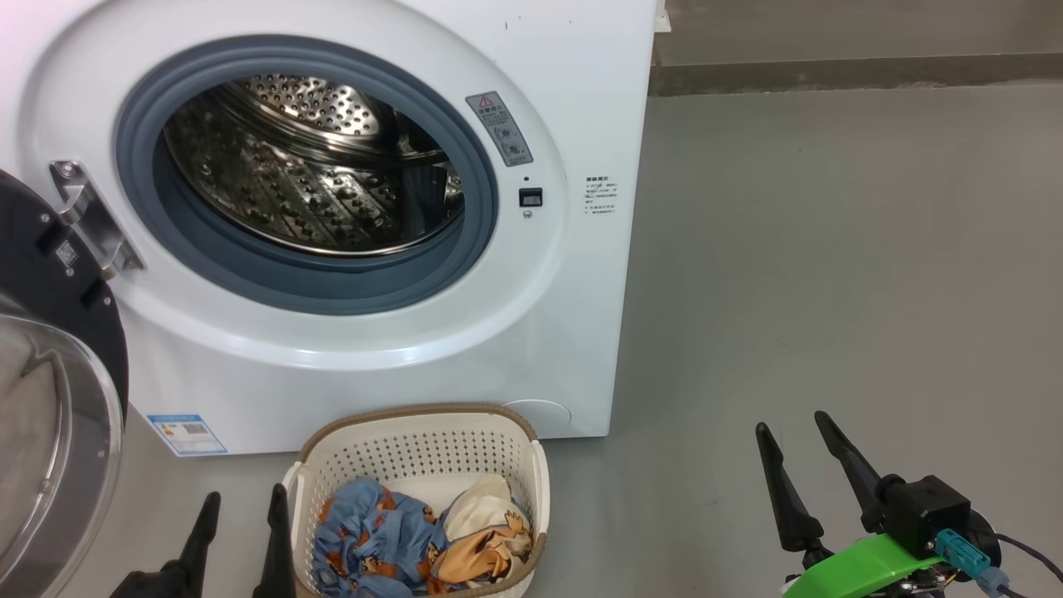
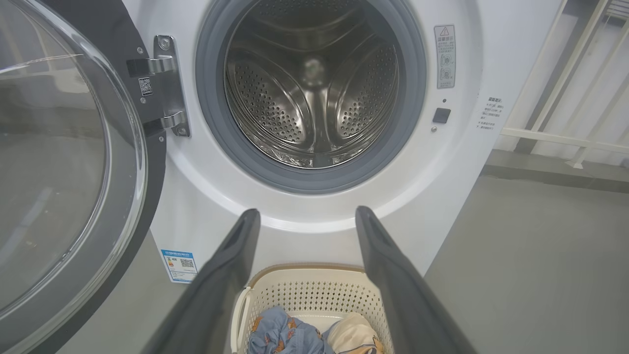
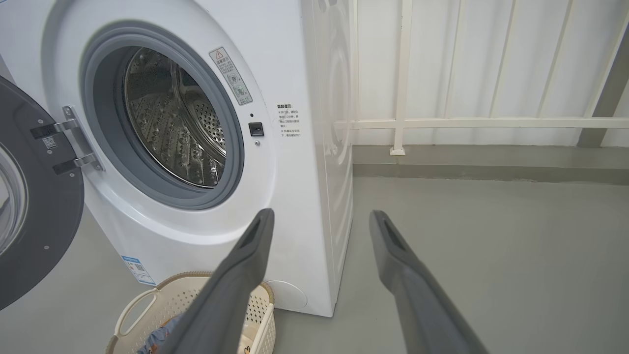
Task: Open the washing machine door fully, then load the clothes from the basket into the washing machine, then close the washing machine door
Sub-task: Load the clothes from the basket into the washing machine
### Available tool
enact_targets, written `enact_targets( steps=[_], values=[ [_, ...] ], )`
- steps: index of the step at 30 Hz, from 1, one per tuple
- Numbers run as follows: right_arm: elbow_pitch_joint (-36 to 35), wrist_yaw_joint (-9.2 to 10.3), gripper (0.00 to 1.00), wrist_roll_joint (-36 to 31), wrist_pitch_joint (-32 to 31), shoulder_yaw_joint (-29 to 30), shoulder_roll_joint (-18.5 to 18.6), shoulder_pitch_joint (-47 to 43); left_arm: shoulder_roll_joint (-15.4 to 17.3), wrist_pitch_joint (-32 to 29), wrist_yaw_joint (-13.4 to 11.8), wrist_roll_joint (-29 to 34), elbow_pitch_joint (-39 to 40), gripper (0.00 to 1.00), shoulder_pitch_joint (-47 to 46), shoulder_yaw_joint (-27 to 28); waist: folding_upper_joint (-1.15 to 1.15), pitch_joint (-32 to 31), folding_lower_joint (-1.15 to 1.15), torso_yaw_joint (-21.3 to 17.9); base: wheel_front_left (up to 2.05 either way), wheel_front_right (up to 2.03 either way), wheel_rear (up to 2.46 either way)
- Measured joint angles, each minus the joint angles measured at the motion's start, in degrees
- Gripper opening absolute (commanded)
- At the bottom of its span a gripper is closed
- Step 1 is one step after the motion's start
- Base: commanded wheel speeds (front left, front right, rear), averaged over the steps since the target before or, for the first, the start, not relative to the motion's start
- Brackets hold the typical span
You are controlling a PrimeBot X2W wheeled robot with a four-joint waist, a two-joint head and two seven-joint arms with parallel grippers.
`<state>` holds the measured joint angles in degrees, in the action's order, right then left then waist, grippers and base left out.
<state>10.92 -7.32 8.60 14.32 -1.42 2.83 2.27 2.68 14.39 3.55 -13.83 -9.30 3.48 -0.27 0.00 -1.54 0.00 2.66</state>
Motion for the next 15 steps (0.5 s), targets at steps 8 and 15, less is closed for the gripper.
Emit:
enact_targets(
  steps=[8,15],
  values=[
    [0.0,-0.01,1.0,-0.01,0.0,0.0,0.0,0.0,-0.03,0.0,0.24,0.01,-0.05,1.0,0.0,0.01,0.0,0.08,0.0,0.0,0.0,0.0,0.0],
    [0.0,-0.01,1.0,-0.01,0.0,-0.05,0.0,0.0,-0.08,0.0,0.24,0.01,-0.57,1.0,0.0,-0.01,0.0,0.55,0.0,-0.22,0.0,0.0,0.0]
  ],
)
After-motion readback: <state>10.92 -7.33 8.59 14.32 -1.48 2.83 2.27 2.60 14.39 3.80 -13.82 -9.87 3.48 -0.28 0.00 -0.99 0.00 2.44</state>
